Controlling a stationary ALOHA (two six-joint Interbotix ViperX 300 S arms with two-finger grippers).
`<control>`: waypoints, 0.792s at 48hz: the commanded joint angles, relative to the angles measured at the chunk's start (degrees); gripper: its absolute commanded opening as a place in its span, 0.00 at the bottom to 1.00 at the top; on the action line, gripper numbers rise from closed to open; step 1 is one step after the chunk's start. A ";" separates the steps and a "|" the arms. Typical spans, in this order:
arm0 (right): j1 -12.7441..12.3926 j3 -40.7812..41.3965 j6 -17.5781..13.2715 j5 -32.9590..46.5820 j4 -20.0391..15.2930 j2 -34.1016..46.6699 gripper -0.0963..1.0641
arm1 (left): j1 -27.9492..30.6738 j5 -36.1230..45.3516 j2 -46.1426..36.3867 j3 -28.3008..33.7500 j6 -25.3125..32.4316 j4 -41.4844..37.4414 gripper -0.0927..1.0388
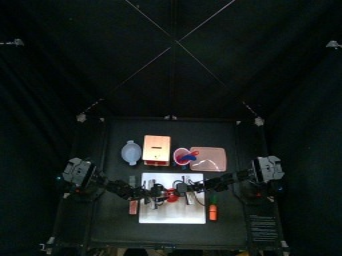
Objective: Get the cutter from the drawer then cut the dough then place the extra dough in the bowl
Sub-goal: Cut the dough
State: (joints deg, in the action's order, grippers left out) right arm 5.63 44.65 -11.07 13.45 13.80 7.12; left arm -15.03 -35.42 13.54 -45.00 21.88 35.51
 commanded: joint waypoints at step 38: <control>1.05 -12.39 0.18 -21.01 5.01 -1.93 0.70 | -1.23 -3.16 -3.69 -3.96 0.53 -1.76 0.56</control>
State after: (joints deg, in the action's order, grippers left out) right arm 6.42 34.45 -11.07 -3.69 18.63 7.21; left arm -16.52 -38.06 8.96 -50.36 22.32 33.66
